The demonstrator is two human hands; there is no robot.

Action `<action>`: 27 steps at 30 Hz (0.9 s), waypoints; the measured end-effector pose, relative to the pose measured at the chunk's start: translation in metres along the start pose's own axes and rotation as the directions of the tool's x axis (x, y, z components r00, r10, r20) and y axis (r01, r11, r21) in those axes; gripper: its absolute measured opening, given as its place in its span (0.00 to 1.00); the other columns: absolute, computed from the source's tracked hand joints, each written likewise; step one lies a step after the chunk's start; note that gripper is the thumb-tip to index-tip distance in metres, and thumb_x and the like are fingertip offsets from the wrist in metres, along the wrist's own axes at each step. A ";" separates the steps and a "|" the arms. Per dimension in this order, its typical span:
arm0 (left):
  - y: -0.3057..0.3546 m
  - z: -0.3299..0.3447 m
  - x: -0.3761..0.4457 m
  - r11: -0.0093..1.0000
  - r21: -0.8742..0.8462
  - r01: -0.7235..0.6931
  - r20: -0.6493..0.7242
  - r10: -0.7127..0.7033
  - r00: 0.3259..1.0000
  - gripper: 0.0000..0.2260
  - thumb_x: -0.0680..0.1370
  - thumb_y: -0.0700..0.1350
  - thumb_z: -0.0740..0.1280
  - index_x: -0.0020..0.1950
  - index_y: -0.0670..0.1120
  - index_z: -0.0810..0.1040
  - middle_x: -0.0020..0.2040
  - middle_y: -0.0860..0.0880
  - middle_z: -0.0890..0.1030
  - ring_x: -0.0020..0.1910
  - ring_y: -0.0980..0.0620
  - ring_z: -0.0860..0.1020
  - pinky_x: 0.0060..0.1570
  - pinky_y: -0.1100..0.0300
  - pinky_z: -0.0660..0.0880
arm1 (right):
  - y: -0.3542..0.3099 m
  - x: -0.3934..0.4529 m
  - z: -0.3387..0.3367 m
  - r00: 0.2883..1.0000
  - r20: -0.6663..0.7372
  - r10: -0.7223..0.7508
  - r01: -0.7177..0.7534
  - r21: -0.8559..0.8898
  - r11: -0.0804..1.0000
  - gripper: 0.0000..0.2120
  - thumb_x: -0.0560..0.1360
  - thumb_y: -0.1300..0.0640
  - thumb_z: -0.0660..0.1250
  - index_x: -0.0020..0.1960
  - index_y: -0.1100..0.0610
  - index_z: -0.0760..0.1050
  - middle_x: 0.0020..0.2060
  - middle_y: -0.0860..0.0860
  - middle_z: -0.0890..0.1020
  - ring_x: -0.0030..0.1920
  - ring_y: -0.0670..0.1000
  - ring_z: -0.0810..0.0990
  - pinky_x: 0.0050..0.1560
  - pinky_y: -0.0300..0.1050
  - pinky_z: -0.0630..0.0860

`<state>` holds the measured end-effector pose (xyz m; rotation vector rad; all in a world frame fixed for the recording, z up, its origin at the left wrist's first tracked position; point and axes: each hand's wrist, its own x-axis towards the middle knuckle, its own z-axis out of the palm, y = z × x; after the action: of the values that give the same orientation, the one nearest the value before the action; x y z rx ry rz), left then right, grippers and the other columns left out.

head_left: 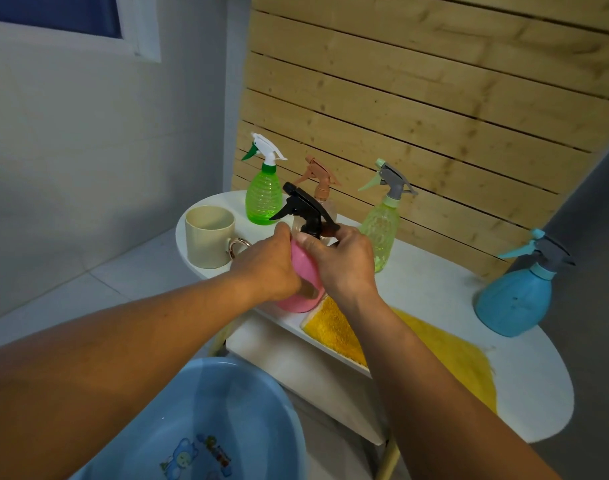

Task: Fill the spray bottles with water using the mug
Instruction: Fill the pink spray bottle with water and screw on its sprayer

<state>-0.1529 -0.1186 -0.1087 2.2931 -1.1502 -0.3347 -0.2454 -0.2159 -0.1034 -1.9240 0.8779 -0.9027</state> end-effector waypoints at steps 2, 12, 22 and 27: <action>-0.001 0.001 -0.001 1.000 -0.017 0.023 -0.005 -0.023 1.000 0.40 0.62 0.64 0.83 0.61 0.52 0.63 0.53 0.51 0.80 0.52 0.44 0.81 0.52 0.47 0.80 | -0.001 -0.002 -0.001 1.000 0.009 0.015 -0.015 0.043 0.999 0.15 0.69 0.46 0.79 0.51 0.52 0.84 0.40 0.46 0.85 0.42 0.49 0.84 0.46 0.50 0.82; 0.029 -0.008 0.007 0.990 -0.130 -0.054 -0.131 0.036 0.991 0.45 0.56 0.72 0.81 0.65 0.56 0.68 0.56 0.53 0.80 0.52 0.46 0.81 0.52 0.46 0.81 | -0.022 0.018 -0.031 0.999 -0.042 -0.018 0.025 0.181 0.983 0.05 0.72 0.50 0.78 0.45 0.50 0.84 0.40 0.47 0.87 0.45 0.54 0.86 0.49 0.58 0.82; 0.087 0.030 0.037 0.901 -0.395 -0.181 -0.038 0.180 0.983 0.46 0.65 0.51 0.86 0.78 0.50 0.66 0.70 0.51 0.77 0.65 0.46 0.78 0.62 0.47 0.80 | -0.001 0.049 -0.097 0.983 -0.185 0.006 0.017 0.120 0.993 0.09 0.76 0.52 0.74 0.54 0.55 0.85 0.43 0.47 0.86 0.45 0.50 0.84 0.48 0.49 0.81; 0.101 0.055 0.047 0.872 -0.471 -0.130 0.111 0.205 0.973 0.44 0.71 0.39 0.82 0.82 0.48 0.63 0.72 0.48 0.76 0.68 0.46 0.76 0.66 0.46 0.78 | 0.021 0.066 -0.123 0.967 -0.250 0.039 -0.009 0.122 0.993 0.07 0.77 0.53 0.73 0.53 0.54 0.85 0.40 0.45 0.85 0.41 0.48 0.82 0.44 0.46 0.79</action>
<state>-0.2156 -0.2251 -0.0945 1.7617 -1.1864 -0.6574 -0.3197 -0.3248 -0.0544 -1.7162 0.9685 -1.1776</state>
